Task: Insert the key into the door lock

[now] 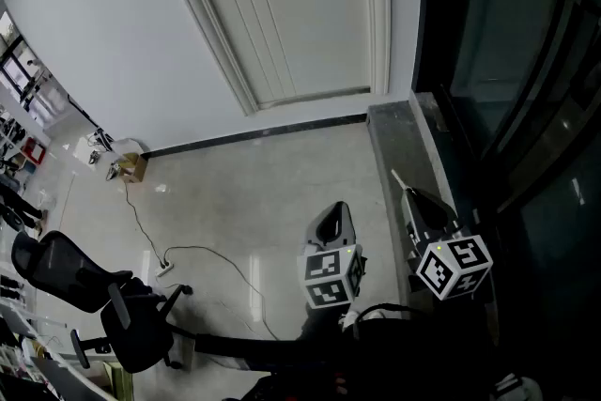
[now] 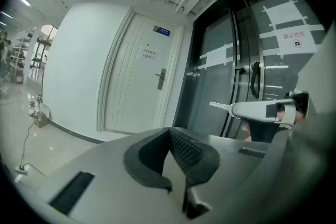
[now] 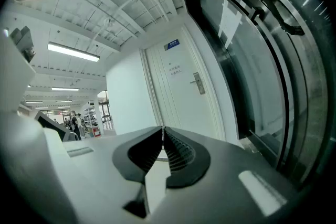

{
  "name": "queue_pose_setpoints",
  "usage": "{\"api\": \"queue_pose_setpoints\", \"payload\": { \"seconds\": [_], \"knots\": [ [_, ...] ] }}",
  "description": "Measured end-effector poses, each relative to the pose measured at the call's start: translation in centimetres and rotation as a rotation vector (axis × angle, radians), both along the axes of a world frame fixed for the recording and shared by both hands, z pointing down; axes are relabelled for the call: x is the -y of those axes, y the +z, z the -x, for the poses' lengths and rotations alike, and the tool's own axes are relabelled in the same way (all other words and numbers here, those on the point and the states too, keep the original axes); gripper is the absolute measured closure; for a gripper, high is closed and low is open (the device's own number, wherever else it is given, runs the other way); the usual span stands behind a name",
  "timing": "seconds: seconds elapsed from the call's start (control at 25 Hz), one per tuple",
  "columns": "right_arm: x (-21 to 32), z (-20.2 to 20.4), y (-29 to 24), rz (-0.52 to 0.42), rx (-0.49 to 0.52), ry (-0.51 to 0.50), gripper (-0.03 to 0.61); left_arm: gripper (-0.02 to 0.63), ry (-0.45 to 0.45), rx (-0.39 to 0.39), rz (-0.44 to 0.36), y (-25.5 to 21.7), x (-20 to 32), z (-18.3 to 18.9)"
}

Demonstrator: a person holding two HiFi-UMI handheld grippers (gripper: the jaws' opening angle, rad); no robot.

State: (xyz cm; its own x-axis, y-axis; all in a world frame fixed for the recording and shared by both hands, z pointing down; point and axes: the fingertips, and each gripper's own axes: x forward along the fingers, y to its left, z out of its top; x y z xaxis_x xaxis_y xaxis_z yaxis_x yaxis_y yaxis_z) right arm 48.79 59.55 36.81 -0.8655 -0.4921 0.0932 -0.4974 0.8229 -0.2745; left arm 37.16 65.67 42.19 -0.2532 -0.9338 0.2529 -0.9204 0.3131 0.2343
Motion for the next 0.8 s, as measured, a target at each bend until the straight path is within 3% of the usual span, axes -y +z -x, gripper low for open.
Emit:
{"api": "queue_pose_setpoints", "payload": {
  "seconds": [0.8],
  "knots": [
    [0.4,0.9,0.1,0.002,-0.028,0.021,0.566,0.612,0.014,-0.01,0.016,0.5,-0.4,1.3]
  ]
}}
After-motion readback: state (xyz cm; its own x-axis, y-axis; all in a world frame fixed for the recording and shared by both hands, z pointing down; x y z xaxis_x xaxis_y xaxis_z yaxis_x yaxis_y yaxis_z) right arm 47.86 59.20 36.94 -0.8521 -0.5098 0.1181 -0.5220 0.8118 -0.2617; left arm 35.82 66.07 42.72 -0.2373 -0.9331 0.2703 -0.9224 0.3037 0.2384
